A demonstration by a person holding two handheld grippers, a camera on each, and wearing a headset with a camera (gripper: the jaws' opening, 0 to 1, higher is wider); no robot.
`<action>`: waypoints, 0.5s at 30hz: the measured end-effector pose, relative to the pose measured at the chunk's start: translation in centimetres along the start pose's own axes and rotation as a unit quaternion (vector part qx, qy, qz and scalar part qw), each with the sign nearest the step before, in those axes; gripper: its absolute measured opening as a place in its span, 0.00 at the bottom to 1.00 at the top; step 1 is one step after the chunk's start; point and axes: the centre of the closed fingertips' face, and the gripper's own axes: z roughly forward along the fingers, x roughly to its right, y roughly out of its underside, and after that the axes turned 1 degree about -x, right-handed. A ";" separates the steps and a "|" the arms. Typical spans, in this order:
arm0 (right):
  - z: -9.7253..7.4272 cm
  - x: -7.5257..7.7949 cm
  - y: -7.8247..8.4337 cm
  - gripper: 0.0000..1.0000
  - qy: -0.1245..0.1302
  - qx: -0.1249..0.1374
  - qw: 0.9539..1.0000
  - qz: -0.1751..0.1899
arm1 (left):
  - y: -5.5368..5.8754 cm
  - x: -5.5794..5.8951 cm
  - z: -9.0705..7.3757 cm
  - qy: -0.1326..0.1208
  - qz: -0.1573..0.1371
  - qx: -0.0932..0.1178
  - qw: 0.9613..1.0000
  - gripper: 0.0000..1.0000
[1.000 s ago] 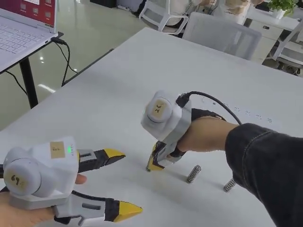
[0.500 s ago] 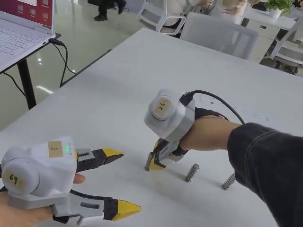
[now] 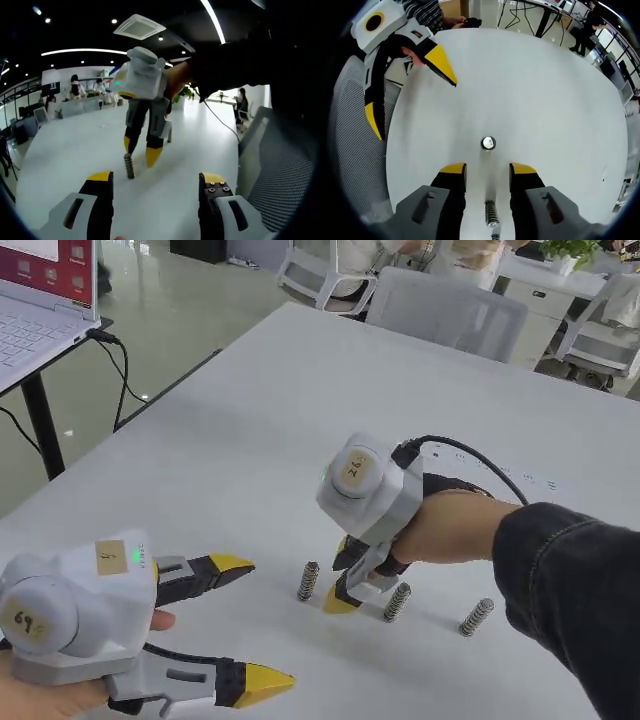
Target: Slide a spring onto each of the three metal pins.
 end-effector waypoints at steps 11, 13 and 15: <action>-0.4 -0.3 1.2 0.51 0.008 0.016 1.000 0.025 | -0.4 0.3 0.1 0.002 0.004 -0.003 1.000 0.66; -0.4 -0.3 1.2 0.55 0.012 0.024 0.999 0.029 | -0.5 0.3 0.1 0.003 0.005 -0.004 1.000 0.66; -0.5 -0.3 1.4 0.59 0.015 0.028 0.999 0.032 | -0.5 0.4 0.1 0.003 0.006 -0.005 1.000 0.66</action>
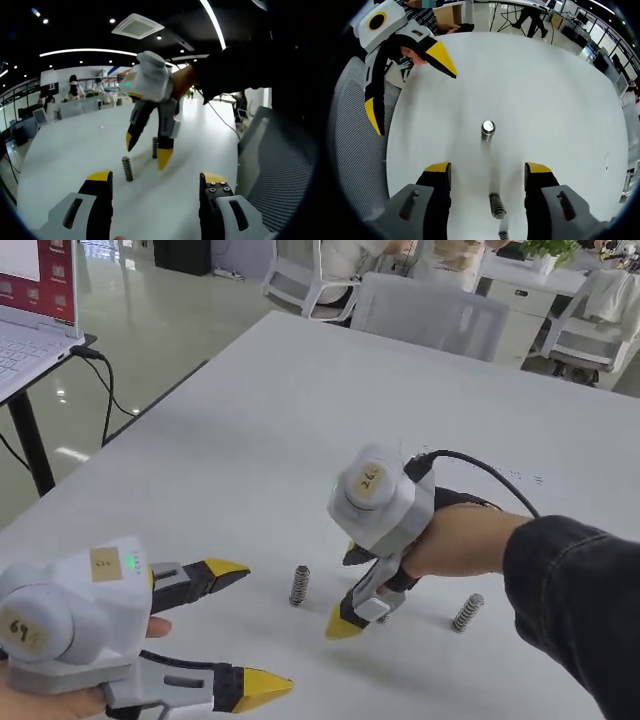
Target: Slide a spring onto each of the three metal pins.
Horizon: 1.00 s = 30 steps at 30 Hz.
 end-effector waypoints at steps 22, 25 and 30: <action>-2.1 1.3 2.0 0.74 0.033 0.048 0.997 0.048 | -0.7 0.5 0.3 0.005 0.010 -0.008 1.000 0.67; -2.4 1.6 2.6 0.74 0.039 0.052 0.996 0.057 | -0.7 0.5 0.3 0.006 0.011 -0.010 1.000 0.67; -3.0 1.9 3.6 0.74 0.048 0.060 0.994 0.071 | -0.8 0.6 0.3 0.007 0.012 -0.012 1.000 0.67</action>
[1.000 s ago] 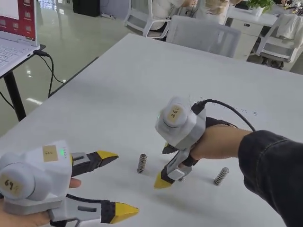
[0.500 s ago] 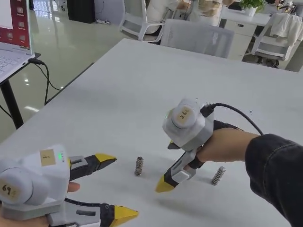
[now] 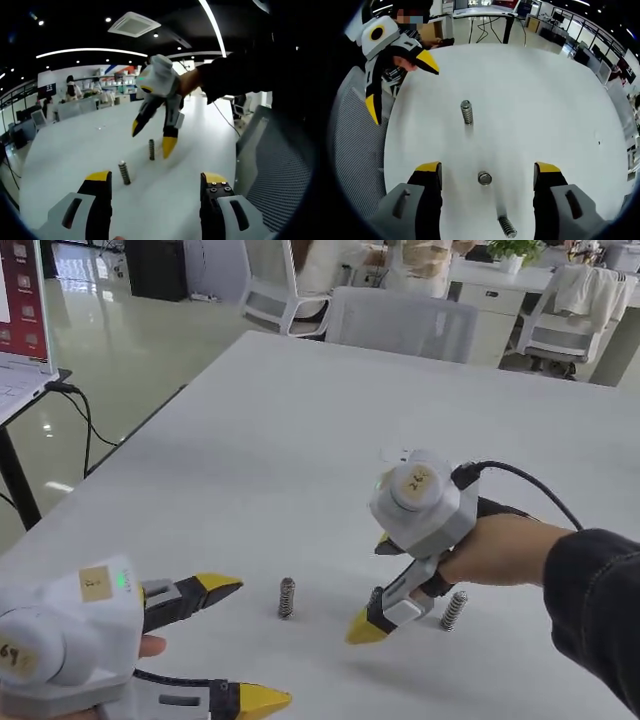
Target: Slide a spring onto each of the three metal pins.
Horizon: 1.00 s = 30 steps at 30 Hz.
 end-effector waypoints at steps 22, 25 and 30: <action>-2.9 1.6 4.3 0.77 0.049 0.039 0.995 0.073 | -0.2 0.1 0.4 0.004 -0.003 -0.003 1.000 0.70; -3.4 1.8 4.6 0.77 0.057 0.054 0.993 0.090 | -0.1 0.1 0.5 0.004 -0.003 -0.004 1.000 0.70; -3.9 1.7 5.6 0.76 0.065 0.071 0.989 0.112 | 0.2 0.0 0.7 0.003 -0.008 -0.005 1.000 0.71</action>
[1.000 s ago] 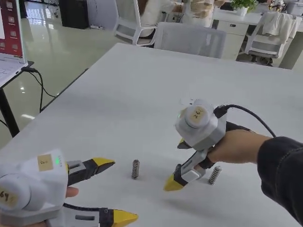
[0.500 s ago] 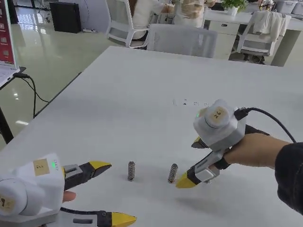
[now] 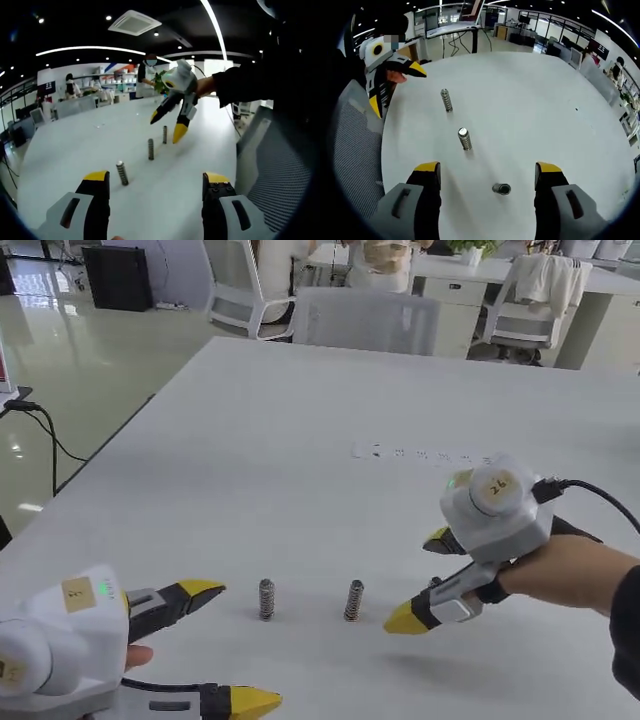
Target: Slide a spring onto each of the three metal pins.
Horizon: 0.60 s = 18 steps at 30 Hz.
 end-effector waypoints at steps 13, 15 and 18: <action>-1.5 -0.8 2.7 0.77 0.022 0.019 0.999 0.032 | 0.1 -0.2 0.3 -0.002 -0.010 0.005 1.000 0.74; -1.8 -1.0 2.8 0.77 0.026 0.025 0.999 0.037 | 0.1 -0.2 0.3 -0.003 -0.013 0.007 1.000 0.74; -2.1 -1.3 3.0 0.77 0.030 0.029 0.998 0.039 | 0.1 -0.4 0.4 -0.006 -0.016 0.010 1.000 0.74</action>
